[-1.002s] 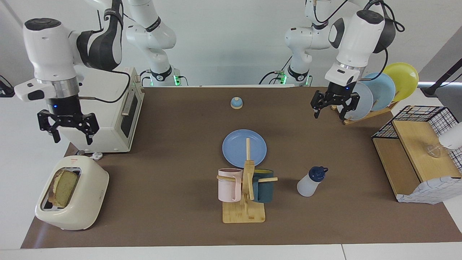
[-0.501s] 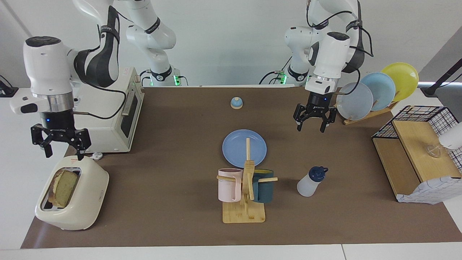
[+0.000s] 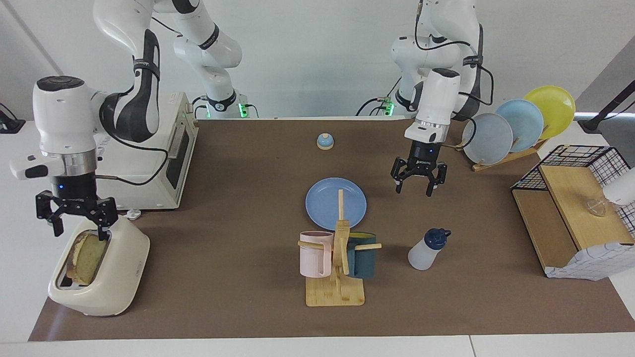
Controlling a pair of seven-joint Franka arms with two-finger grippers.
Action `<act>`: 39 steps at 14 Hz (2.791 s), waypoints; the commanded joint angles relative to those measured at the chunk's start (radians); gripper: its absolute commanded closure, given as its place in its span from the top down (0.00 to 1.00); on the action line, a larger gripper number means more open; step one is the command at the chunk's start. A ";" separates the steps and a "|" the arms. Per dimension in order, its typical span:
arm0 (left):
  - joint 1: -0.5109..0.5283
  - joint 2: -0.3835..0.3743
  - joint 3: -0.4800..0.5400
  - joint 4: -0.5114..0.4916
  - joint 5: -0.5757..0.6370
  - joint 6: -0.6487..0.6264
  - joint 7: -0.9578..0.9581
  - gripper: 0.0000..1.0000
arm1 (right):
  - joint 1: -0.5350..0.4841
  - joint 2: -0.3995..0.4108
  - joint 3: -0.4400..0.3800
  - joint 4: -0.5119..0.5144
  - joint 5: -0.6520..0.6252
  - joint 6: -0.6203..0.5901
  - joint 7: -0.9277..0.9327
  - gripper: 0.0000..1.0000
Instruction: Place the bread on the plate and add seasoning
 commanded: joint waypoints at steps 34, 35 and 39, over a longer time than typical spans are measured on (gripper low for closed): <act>-0.468 0.394 0.560 0.165 0.081 0.303 0.007 1.00 | 0.732 -0.112 0.064 0.175 0.160 -0.607 0.621 0.00; -0.470 0.404 0.560 0.170 0.063 0.315 0.004 1.00 | 0.758 -0.098 0.064 0.161 0.160 -0.562 0.665 0.00; -0.525 0.518 0.560 0.173 -0.100 0.481 0.003 1.00 | 0.823 -0.078 0.065 0.054 0.169 -0.391 0.746 0.00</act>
